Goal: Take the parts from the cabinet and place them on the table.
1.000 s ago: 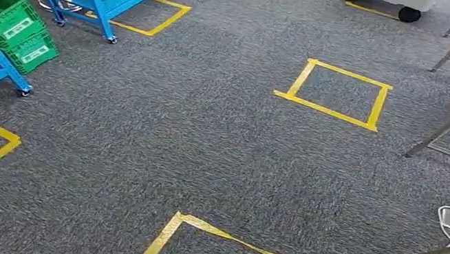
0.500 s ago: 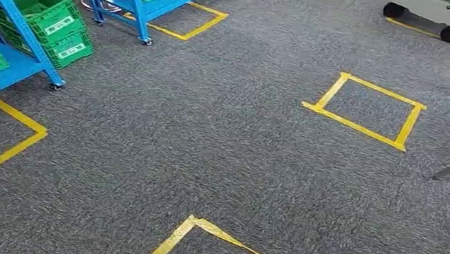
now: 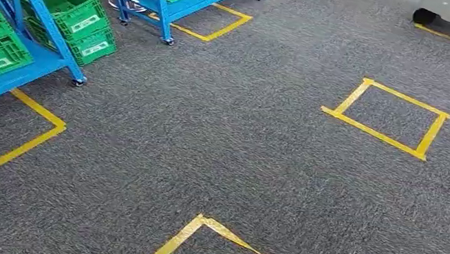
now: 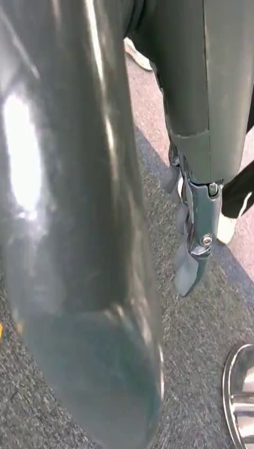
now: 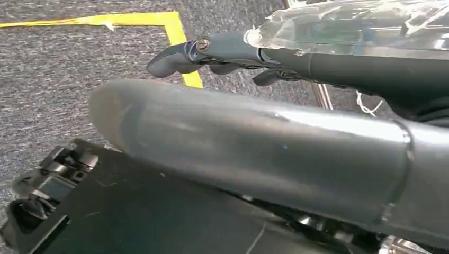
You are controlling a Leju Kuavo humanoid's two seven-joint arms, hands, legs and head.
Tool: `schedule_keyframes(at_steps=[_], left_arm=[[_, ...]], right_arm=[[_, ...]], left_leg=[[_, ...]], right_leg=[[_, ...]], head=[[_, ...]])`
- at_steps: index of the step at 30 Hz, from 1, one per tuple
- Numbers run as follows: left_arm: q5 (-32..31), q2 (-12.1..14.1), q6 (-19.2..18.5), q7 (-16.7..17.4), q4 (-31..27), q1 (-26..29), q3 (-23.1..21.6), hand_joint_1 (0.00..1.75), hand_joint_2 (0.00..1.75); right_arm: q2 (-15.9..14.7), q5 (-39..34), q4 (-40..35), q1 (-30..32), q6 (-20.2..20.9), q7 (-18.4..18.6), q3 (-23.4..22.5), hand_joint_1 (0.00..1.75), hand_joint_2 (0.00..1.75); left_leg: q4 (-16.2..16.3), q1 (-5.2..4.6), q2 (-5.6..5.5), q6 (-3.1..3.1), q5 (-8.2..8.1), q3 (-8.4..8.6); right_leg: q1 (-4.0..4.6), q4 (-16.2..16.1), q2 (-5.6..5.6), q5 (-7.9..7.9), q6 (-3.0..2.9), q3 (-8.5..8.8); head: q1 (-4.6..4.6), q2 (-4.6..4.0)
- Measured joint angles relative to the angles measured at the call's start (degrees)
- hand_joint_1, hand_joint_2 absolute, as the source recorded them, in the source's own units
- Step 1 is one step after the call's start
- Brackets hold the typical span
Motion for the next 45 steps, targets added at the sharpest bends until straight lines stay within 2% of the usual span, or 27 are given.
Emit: schedule_keyframes(at_steps=[3,4,6,8,9,11,13,14,15,18,19,20,21,23,24,25,27,28,29,33,35,36,38,40,41,43,45], left_arm=[[0.1,0.0,0.0,0.0,0.0,0.6,0.0,0.0,0.0],[0.1,0.0,0.0,0.0,0.0,0.7,0.0,0.0,0.0],[0.2,0.0,0.0,0.0,0.0,0.5,0.0,0.0,0.0],[0.2,0.0,0.0,0.0,0.0,0.4,0.0,0.0,0.0],[0.2,0.0,0.0,0.0,0.0,0.5,0.0,0.0,0.0],[0.2,-0.1,0.0,0.0,0.0,0.5,0.1,0.0,0.0],[0.2,-0.1,0.0,0.0,0.0,0.4,0.1,0.0,0.0],[0.2,0.2,0.0,0.0,0.0,0.4,0.1,0.0,0.0],[0.1,0.2,0.0,0.1,0.0,0.3,0.1,0.0,0.0],[0.1,0.2,0.0,0.1,0.0,0.7,0.1,0.0,0.0],[0.1,0.2,0.0,0.1,0.0,0.7,0.1,0.0,0.0],[0.1,0.2,0.0,0.1,0.1,0.6,0.1,0.0,0.0],[0.1,0.2,0.0,0.1,0.1,0.4,0.1,0.0,0.0],[0.1,0.0,0.0,0.1,0.1,0.2,0.1,0.0,0.0],[0.1,-0.1,0.0,0.1,0.1,0.3,0.1,0.0,0.0],[0.1,-0.1,0.0,0.1,0.1,0.5,0.1,0.0,0.0],[0.1,-0.2,0.0,0.1,0.1,0.6,0.1,0.0,0.0],[0.0,-0.2,0.0,0.1,0.1,0.5,0.1,0.0,0.0],[0.0,-0.1,0.0,0.1,0.1,0.5,0.1,0.0,0.0],[0.0,0.0,0.0,0.1,0.1,0.5,0.1,0.0,0.0],[0.0,-0.1,0.0,0.1,0.1,0.7,0.1,0.0,0.0],[0.0,-0.1,0.0,0.1,0.1,0.5,0.1,0.0,0.0],[-0.1,-0.1,0.0,0.1,0.1,0.4,0.1,0.0,0.0],[-0.1,-0.2,0.0,0.1,0.1,0.5,0.1,0.0,0.0],[-0.1,-0.2,0.0,0.1,0.1,0.5,0.1,0.0,0.0],[-0.2,-0.3,0.0,0.2,0.1,0.5,0.1,0.0,0.0],[-0.3,-0.2,0.0,0.2,0.1,0.5,0.1,0.0,0.0]], right_arm=[[0.0,0.1,0.0,-0.1,0.0,0.0,0.0,0.0,0.0],[0.0,0.1,0.0,-0.1,0.0,0.0,0.0,0.0,0.0],[0.0,0.1,0.0,-0.1,0.0,0.0,0.0,0.0,0.0],[0.0,0.0,0.0,0.1,0.0,0.0,0.0,0.0,0.0],[0.0,0.0,0.0,0.1,0.0,0.0,0.0,0.0,0.0],[0.0,0.0,0.0,0.1,0.0,0.0,0.0,0.0,0.0],[0.0,0.0,0.0,0.1,0.0,0.0,0.0,0.0,0.0],[0.0,0.0,0.0,0.0,0.0,0.0,0.0,0.0,0.0],[0.1,0.0,0.0,-0.1,0.0,0.0,0.0,0.0,0.0],[0.1,0.0,0.0,0.2,0.0,0.1,0.0,0.0,0.0],[0.1,0.0,0.0,0.1,0.0,0.1,0.0,0.0,0.0],[0.1,0.0,0.0,0.0,-0.1,0.0,0.0,0.0,0.0],[0.1,0.0,0.0,0.0,-0.1,0.0,0.0,0.0,0.0],[0.1,0.0,0.0,0.1,-0.1,0.0,0.0,0.0,0.0],[0.1,0.0,0.0,0.2,-0.1,0.0,0.0,0.0,0.0],[0.1,0.0,0.0,0.1,-0.1,0.0,0.0,0.0,0.0],[0.1,0.0,0.0,0.0,-0.1,0.0,0.0,0.0,0.0],[0.1,0.0,0.0,0.0,-0.2,0.0,0.0,0.0,0.0],[0.1,0.0,0.0,0.0,-0.2,0.0,0.0,0.0,0.0],[0.1,0.0,0.0,0.0,-0.2,0.0,0.0,0.0,0.0],[0.1,0.0,0.0,0.0,-0.2,0.0,0.0,0.0,0.0],[0.1,0.0,0.0,0.0,-0.2,0.0,0.0,0.0,0.0],[0.1,0.0,0.0,0.1,-0.2,0.0,0.0,0.0,0.0],[0.1,0.0,0.0,0.2,-0.2,0.1,0.0,0.0,0.0],[0.1,-0.1,0.0,0.2,-0.2,0.1,0.0,0.0,0.0],[0.0,-0.1,0.0,0.1,-0.2,0.1,0.0,0.0,0.0],[0.0,-0.2,0.0,0.1,-0.2,0.1,0.0,0.0,0.0]], left_leg=[[-0.8,0.29,-0.81,0.35,0.37,-0.11],[-1.3,0.61,-0.96,0.42,0.62,0.24],[-1.3,0.73,-1.57,0.84,0.67,0.25],[-1.3,0.73,-2.25,0.9,0.67,0.2],[-1.3,0.73,-2.67,0.91,0.65,0.25],[-1.1,0.94,-3.53,0.69,0.47,0.51],[-0.8,1.24,-4.46,-0.05,-0.01,0.92],[-0.4,0.89,-4.93,-0.51,-0.25,0.62],[0.3,0.92,-5.3,-0.57,-0.18,-0.15],[0.2,1.1,-6.01,-1.15,0.21,-0.64],[0.5,1.07,-5.15,-1.42,-0.33,-0.67],[2.7,0.92,-3.41,-1.8,-1.85,-1.74],[6.3,0.97,-2.86,-2.04,-3.78,-3.49],[16.2,1.07,-2.6,-2.27,-7.88,-8.37],[18.9,1.09,-2.6,-2.21,-8.27,-9.71],[18.6,1.08,-2.6,-2.04,-7.35,-9.63],[11.7,0.93,-2.53,-1.32,-2.87,-6.21],[6.3,0.61,-1.95,-0.7,-0.51,-3.36],[2.1,-0.05,0.3,0.15,0.46,-0.93],[0.2,-0.53,-0.29,0.66,0.18,-0.77],[-0.9,0.19,-0.83,0.88,0.82,-0.09],[-0.9,0.32,-1.2,1.13,0.86,-0.13],[-0.9,0.32,-1.91,1.27,0.88,-0.26],[-0.9,0.32,-2.6,1.25,0.87,-0.23],[-0.8,0.37,-3.02,1.19,0.82,-0.17],[-0.3,0.63,-4.01,0.73,0.53,-0.06],[0.7,0.3,-4.66,-0.03,0.07,-0.62]], right_leg=[[0.13,-0.7,-1.01,0.26,0.81,0.34],[0.01,-0.1,0.13,-0.5,1.16,-0.13],[-0.04,6.7,1.86,-4.45,1.47,-3.15],[-0.03,16.3,2.23,-8.1,1.68,-7.74],[-0.06,18.0,2.23,-7.97,1.76,-8.82],[-0.22,13.1,2.26,-3.97,1.93,-6.71],[-0.88,3.0,3.38,1.14,2.52,-1.71],[-1.32,1.1,5.79,0.23,2.98,-0.7],[-1.47,0.3,5.8,-0.14,2.14,-0.13],[-1.19,1.1,4.97,-0.07,1.17,-0.83],[-1.38,0.9,4.54,0.03,0.79,-0.72],[-1.32,0.9,4.17,0.04,0.31,-0.7],[-1.22,0.9,3.75,0.0,0.15,-0.74],[-1.03,0.9,2.54,-0.11,-0.05,-0.8],[-0.91,0.9,2.09,-0.1,-0.08,-0.78],[-0.8,0.9,1.81,-0.13,-0.13,-0.75],[-0.58,0.9,1.2,-0.13,-0.14,-0.65],[-0.52,0.8,0.92,-0.13,-0.14,-0.49],[-0.53,0.7,0.66,-0.13,-0.12,-0.38],[-0.31,-0.1,-0.69,0.27,0.79,-0.26],[-0.19,0.8,0.62,-0.69,1.42,-0.77],[-0.27,4.0,1.68,-2.78,1.67,-2.05],[-0.26,13.6,2.23,-7.04,1.9,-6.6],[-0.27,17.0,2.23,-7.26,2.08,-8.41],[-0.33,15.1,2.23,-5.56,2.19,-7.58],[-0.71,5.6,2.84,-0.2,2.52,-2.86],[-1.37,0.7,5.93,-0.22,2.69,-0.54]], head=[[0.08,0.0],[0.09,0.0],[0.39,0.0],[0.48,0.0],[0.46,0.0],[0.46,0.0],[0.5,0.0],[0.66,0.0],[0.55,0.0],[0.48,0.0],[0.48,0.0],[0.0,0.0],[-0.09,0.0],[-0.11,0.0],[-0.07,0.0],[-0.07,0.0],[-0.07,0.0],[-0.07,0.0],[-0.05,0.0],[-0.2,0.0],[-0.07,0.0],[0.13,0.0],[0.44,0.0],[0.48,0.0],[0.52,0.0],[0.5,0.0],[0.61,0.0]])
